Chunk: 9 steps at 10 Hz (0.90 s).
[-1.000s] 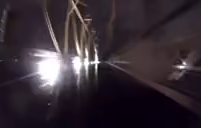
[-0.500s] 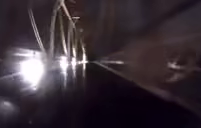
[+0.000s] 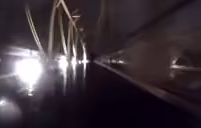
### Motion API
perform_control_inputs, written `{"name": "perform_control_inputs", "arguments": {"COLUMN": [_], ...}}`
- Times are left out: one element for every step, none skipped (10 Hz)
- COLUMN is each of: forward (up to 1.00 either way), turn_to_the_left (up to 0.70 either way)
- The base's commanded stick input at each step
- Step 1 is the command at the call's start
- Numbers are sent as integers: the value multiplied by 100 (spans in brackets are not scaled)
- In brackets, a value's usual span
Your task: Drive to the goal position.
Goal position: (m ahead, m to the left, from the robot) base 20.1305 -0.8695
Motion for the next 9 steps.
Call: {"name": "perform_control_inputs", "arguments": {"forward": [100, 100, 100, 100, 100, 100, 100, 100, 100], "turn_to_the_left": [0, 0, 0, 0, 0, 0, 0, 0, 0]}}
